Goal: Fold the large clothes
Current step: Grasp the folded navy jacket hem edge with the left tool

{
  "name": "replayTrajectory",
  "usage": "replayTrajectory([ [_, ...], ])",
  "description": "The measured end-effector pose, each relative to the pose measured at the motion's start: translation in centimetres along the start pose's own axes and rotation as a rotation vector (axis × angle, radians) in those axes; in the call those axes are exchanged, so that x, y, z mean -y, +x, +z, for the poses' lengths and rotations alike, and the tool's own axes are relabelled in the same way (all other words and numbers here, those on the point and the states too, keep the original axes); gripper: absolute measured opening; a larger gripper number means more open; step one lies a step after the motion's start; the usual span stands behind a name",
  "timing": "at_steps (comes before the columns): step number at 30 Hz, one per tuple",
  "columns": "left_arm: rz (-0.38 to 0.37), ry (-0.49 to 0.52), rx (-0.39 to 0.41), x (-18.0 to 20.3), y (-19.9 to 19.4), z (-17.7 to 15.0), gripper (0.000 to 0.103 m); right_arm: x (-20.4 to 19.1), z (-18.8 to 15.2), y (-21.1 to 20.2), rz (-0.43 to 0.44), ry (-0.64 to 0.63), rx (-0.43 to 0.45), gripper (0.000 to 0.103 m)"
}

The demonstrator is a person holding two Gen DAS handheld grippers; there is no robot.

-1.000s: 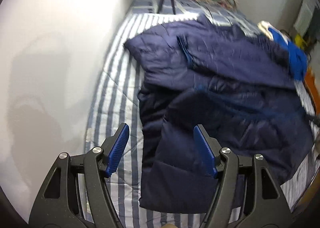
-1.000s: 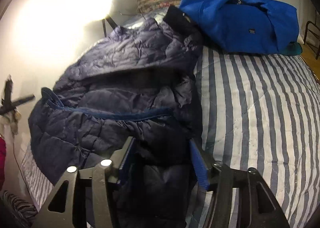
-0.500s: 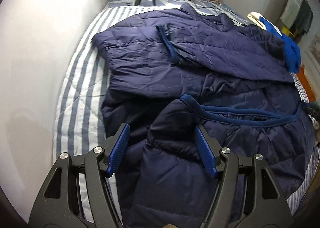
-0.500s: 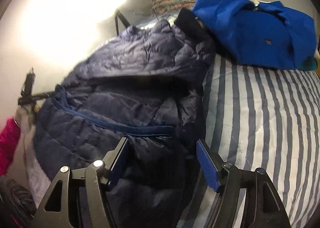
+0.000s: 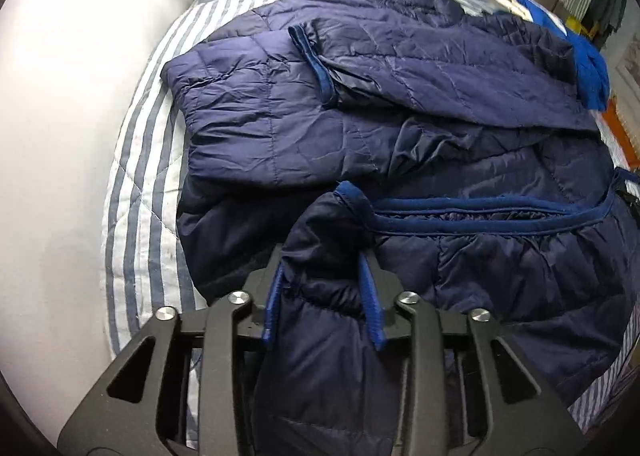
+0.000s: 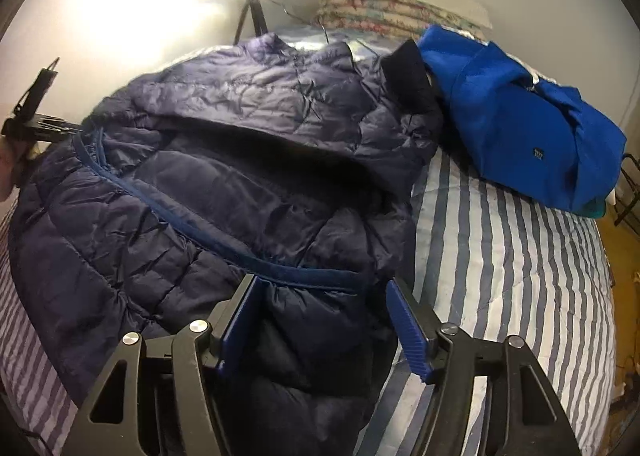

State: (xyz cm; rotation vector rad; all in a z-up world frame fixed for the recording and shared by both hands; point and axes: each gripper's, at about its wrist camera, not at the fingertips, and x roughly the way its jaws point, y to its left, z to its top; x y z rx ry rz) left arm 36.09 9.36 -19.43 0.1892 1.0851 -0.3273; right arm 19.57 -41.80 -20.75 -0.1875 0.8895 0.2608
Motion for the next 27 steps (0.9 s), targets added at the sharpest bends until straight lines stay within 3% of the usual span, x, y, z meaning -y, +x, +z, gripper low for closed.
replayTrajectory([
  [3, -0.003, 0.015, -0.072, 0.1, 0.4, 0.8, 0.033, 0.1, 0.6, -0.2, 0.006, 0.011, -0.059, 0.062],
  [6, -0.020, -0.049, -0.151, -0.3, 1.0, 1.7, 0.037, 0.2, 1.1, -0.4, 0.051, 0.032, -0.105, 0.058],
  [9, 0.021, 0.004, -0.177, 0.6, 1.0, 1.8, 0.036, 0.5, 1.5, 0.3, 0.050, 0.054, -0.187, 0.049],
  [11, 0.018, -0.018, -0.193, 0.6, 1.2, 2.0, 0.027, 0.6, 1.9, 0.8, 0.058, 0.053, -0.237, 0.048],
  [13, 0.016, -0.060, -0.203, 0.5, 1.2, 2.0, 0.018, 1.1, 2.2, 1.5, 0.071, 0.081, -0.291, 0.059],
  [16, 0.016, -0.096, -0.211, 0.6, 0.9, 2.0, 0.009, 2.3, 2.7, 2.0, 0.090, 0.156, -0.320, 0.061],
  [18, 0.027, -0.106, -0.214, 0.7, 0.6, 2.0, 0.007, 2.6, 2.9, 2.4, 0.112, 0.166, -0.346, 0.052],
  [20, 0.032, -0.121, -0.218, 0.8, 0.2, 2.0, 0.005, 2.3, 3.0, 2.6, 0.124, 0.137, -0.367, 0.029],
  [23, 0.034, -0.148, -0.218, 0.7, -1.2, 1.9, 0.005, 2.1, 3.2, 1.9, 0.097, 0.113, -0.372, 0.007],
  [27, 0.016, -0.194, -0.197, 0.3, -3.4, 1.8, 0.004, 2.7, 3.5, -0.3, 0.094, 0.144, -0.347, 0.004],
])
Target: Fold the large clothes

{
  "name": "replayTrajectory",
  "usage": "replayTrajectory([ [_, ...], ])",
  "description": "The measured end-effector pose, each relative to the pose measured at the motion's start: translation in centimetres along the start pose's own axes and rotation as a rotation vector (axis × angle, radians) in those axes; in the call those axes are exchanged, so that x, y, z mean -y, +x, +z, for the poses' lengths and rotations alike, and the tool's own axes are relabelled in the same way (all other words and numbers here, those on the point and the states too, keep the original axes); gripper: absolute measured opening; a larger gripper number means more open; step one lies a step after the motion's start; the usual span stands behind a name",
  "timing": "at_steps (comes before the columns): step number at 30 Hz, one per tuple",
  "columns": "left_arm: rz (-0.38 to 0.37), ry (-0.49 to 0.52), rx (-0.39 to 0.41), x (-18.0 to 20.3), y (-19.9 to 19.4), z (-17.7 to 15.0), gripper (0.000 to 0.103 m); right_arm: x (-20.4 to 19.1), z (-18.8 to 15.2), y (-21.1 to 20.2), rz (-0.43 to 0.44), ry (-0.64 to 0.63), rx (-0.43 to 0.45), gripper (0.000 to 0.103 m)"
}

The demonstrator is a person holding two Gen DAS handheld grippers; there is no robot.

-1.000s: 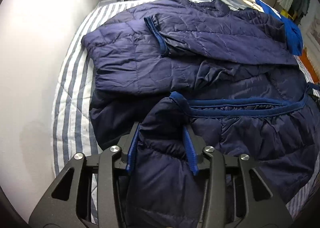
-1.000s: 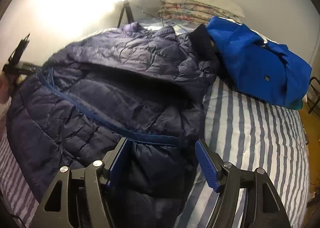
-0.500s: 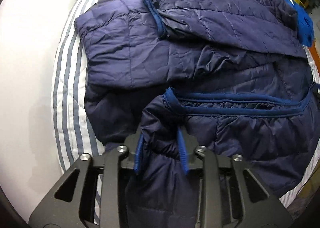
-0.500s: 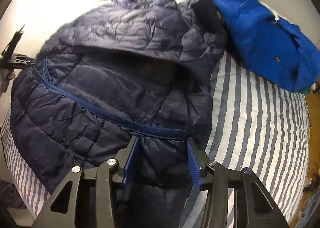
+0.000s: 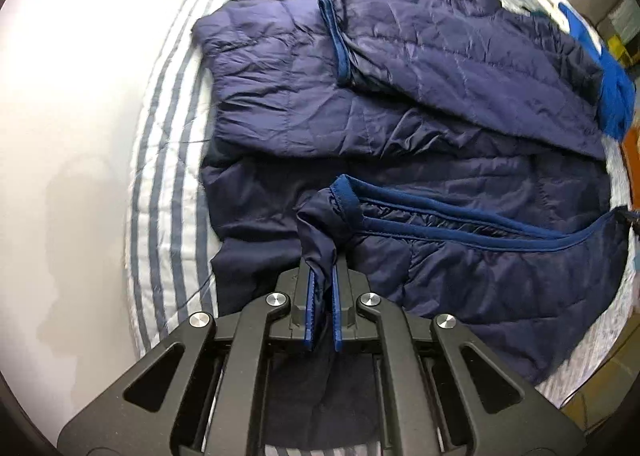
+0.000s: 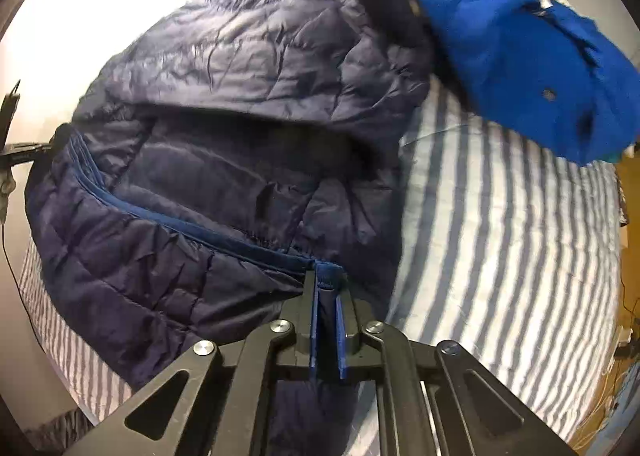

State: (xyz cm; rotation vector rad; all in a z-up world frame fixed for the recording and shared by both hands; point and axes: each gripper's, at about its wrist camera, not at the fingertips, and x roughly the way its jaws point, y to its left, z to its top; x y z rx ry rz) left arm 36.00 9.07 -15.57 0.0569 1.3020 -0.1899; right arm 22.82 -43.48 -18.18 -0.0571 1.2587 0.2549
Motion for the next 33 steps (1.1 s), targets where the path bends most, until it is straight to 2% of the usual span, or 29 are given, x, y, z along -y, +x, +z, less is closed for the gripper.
replayTrajectory([
  [4, -0.009, -0.025, 0.030, -0.6, -1.7, 0.6, 0.004, -0.1, 0.1, -2.8, -0.009, -0.010, 0.037, 0.003],
  [10, -0.019, -0.029, 0.110, -1.3, -4.3, 2.9, 0.004, -0.4, 3.3, -6.1, -0.061, -0.018, 0.122, 0.002],
  [21, 0.054, 0.042, 0.298, -1.8, -6.2, 14.5, 0.004, -0.5, 16.1, -7.8, -0.253, -0.104, 0.283, 0.002],
  [29, 0.150, 0.053, 0.369, -2.7, -4.2, 20.8, 0.004, -0.5, 23.6, -5.6, -0.345, -0.121, 0.338, 0.002],
  [33, 0.183, 0.054, 0.397, -2.7, -2.8, 24.4, 0.004, -0.5, 27.3, -3.5, -0.422, -0.157, 0.348, 0.002],
])
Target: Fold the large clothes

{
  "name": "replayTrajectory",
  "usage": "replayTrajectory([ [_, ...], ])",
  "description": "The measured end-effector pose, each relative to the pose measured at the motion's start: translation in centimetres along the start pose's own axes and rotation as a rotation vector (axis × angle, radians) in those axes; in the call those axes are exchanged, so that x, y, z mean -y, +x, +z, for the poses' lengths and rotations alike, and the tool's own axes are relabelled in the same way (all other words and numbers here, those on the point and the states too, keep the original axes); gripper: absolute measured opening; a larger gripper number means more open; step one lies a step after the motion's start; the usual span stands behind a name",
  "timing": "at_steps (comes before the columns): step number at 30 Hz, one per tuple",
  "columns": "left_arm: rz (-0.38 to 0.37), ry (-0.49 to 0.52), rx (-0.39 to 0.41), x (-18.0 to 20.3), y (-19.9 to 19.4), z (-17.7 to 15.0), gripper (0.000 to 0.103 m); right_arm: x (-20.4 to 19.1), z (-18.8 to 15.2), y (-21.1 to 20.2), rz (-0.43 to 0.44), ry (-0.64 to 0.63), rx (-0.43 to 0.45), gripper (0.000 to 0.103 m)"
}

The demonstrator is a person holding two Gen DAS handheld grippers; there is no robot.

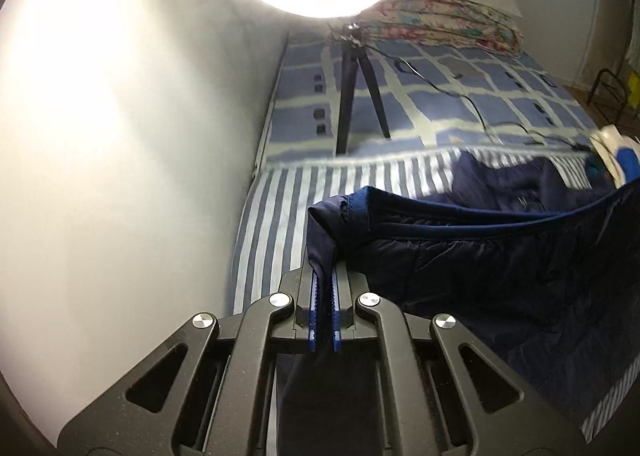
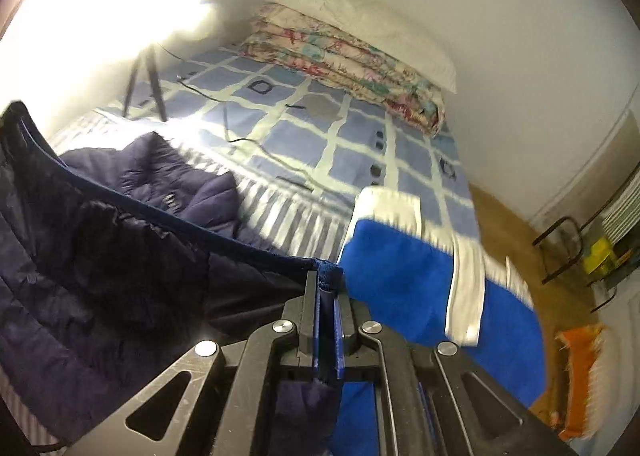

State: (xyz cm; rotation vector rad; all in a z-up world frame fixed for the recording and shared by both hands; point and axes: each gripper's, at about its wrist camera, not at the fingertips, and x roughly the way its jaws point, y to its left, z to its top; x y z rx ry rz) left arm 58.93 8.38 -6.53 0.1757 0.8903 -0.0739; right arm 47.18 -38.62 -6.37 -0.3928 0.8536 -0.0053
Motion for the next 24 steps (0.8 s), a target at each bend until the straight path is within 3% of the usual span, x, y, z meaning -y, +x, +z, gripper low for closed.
replayTrajectory([
  [5, 0.050, 0.034, -0.001, 1.8, 4.5, 1.5, 0.004, -0.5, 1.8, 4.0, -0.081, -0.010, -0.020, 0.002],
  [12, 0.110, 0.092, -0.026, 4.3, 10.0, 0.6, 0.005, -1.8, 1.0, 8.8, -0.178, -0.081, -0.090, 0.002],
  [15, 0.107, 0.092, -0.076, 4.6, 11.7, 0.5, 0.016, -2.3, 0.7, 9.6, -0.201, -0.109, -0.097, 0.002],
  [16, 0.115, 0.068, -0.113, 4.3, 12.4, 0.6, 0.026, -2.5, 0.7, 10.0, -0.204, -0.114, -0.112, 0.003],
  [18, 0.108, 0.027, -0.116, 3.6, 12.2, 0.8, 0.031, -2.5, 0.8, 10.1, -0.196, -0.106, -0.119, 0.012],
  [22, 0.084, -0.041, -0.057, 1.4, 8.6, 0.9, 0.031, -2.1, 1.0, 7.8, -0.187, -0.054, -0.068, 0.050],
  [24, 0.035, -0.046, 0.005, 1.0, 5.1, 0.1, 0.031, -1.7, 0.8, 6.3, -0.170, -0.003, -0.048, 0.050],
])
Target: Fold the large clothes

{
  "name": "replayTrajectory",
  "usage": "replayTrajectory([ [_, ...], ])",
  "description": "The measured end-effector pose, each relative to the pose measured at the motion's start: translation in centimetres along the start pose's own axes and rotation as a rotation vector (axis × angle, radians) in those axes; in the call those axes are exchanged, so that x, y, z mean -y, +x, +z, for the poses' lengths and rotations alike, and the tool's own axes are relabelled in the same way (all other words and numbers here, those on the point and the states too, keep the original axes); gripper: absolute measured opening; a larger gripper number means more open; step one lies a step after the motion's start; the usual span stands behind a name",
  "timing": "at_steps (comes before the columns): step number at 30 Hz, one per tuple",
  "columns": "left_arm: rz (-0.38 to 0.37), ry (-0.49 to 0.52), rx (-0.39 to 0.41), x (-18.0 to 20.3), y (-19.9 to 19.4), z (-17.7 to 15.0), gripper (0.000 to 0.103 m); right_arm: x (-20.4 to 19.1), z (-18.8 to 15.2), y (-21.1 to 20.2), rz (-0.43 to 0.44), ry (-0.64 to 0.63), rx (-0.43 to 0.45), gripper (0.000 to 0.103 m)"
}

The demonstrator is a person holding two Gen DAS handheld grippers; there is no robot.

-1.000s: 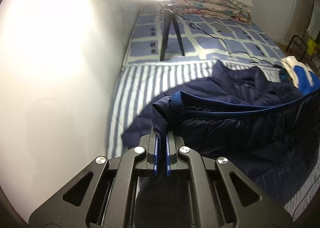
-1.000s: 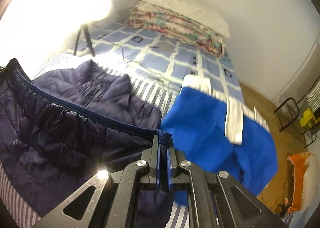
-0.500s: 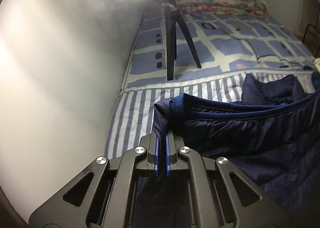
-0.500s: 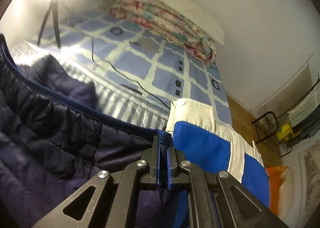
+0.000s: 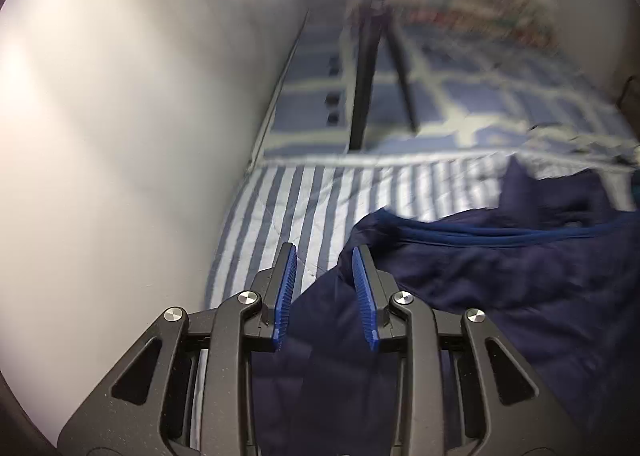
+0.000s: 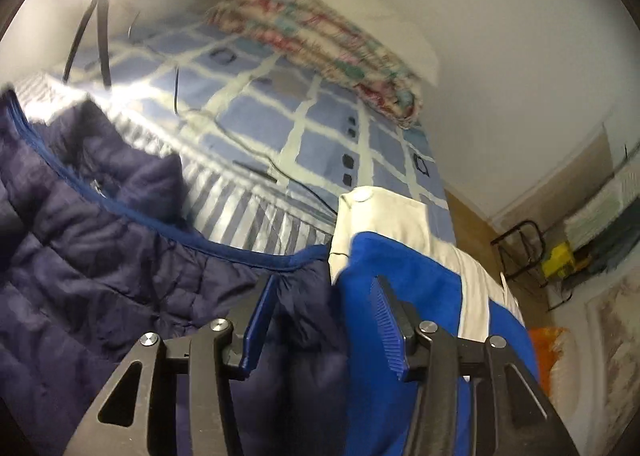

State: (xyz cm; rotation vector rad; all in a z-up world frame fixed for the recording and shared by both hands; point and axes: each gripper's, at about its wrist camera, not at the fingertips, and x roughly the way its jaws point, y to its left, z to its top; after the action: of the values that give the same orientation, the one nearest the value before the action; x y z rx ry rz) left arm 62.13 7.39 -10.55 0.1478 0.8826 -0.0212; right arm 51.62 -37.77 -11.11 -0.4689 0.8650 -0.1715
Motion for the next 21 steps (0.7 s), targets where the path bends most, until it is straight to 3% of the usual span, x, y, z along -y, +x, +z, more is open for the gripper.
replayTrajectory([
  [3, -0.126, -0.025, 0.018, -0.3, -5.0, -3.4, 0.031, 0.4, -0.9, -3.7, 0.078, 0.077, 0.048, 0.048],
  [6, -0.235, -0.006, -0.031, 1.4, -8.0, -8.3, 0.031, -1.0, -2.9, -7.5, 0.276, 0.160, 0.078, 0.044],
  [8, -0.269, 0.027, -0.065, 2.9, -8.4, -11.5, 0.031, -3.2, -5.0, -9.4, 0.442, 0.226, 0.062, 0.040],
  [11, -0.250, 0.073, -0.099, 4.7, -6.9, -14.7, 0.031, -7.7, -7.9, -11.0, 0.567, 0.230, 0.033, 0.037],
  [15, -0.181, 0.060, -0.117, 4.4, -3.6, -16.4, 0.027, -13.5, -10.7, -10.2, 0.589, 0.138, -0.012, 0.034],
  [18, -0.156, 0.057, -0.104, 4.1, -2.0, -16.7, 0.028, -15.3, -11.7, -7.8, 0.548, 0.113, -0.061, 0.031],
  [21, -0.125, 0.142, -0.086, 4.9, -1.4, -17.1, 0.028, -16.4, -12.1, -6.1, 0.496, 0.104, -0.073, 0.031],
])
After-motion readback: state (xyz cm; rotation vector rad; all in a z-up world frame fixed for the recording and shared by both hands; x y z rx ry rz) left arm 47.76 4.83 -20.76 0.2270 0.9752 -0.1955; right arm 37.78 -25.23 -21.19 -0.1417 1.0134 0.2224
